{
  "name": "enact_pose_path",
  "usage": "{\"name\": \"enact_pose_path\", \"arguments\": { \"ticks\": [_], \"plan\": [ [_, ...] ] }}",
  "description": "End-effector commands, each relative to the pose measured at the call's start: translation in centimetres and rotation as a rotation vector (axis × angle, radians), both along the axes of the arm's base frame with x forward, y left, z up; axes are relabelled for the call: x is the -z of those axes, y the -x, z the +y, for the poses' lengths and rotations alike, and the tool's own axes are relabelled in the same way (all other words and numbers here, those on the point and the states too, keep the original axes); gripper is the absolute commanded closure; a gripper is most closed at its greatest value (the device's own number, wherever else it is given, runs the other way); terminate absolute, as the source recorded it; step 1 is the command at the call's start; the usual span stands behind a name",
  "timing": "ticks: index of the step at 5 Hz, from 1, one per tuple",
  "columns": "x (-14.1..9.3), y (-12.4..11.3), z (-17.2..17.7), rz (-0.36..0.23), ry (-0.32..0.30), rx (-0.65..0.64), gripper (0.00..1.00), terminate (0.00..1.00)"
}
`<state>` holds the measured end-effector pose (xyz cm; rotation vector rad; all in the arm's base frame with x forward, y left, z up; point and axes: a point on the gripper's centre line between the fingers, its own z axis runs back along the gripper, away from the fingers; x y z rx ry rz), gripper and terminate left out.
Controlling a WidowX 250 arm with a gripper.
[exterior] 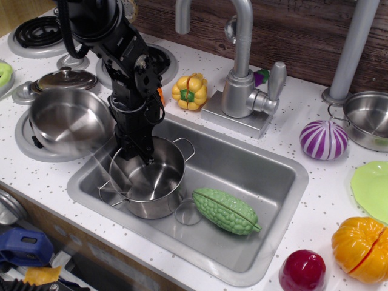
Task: Flip pot upright in sink
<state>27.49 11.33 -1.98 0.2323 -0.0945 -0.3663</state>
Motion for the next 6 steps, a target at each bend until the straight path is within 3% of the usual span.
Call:
{"name": "enact_pose_path", "arguments": {
  "ticks": [1,2,5,6],
  "plan": [
    [-0.64,-0.24,1.38,-0.005,-0.007,-0.033,1.0,0.0],
    [-1.36,-0.43,1.45,0.0,0.006,-0.018,0.0,0.0],
    [-1.36,-0.43,1.45,0.0,0.006,-0.018,0.0,0.0],
    [-1.36,-0.43,1.45,0.0,0.006,-0.018,0.0,1.0]
  ]
}}
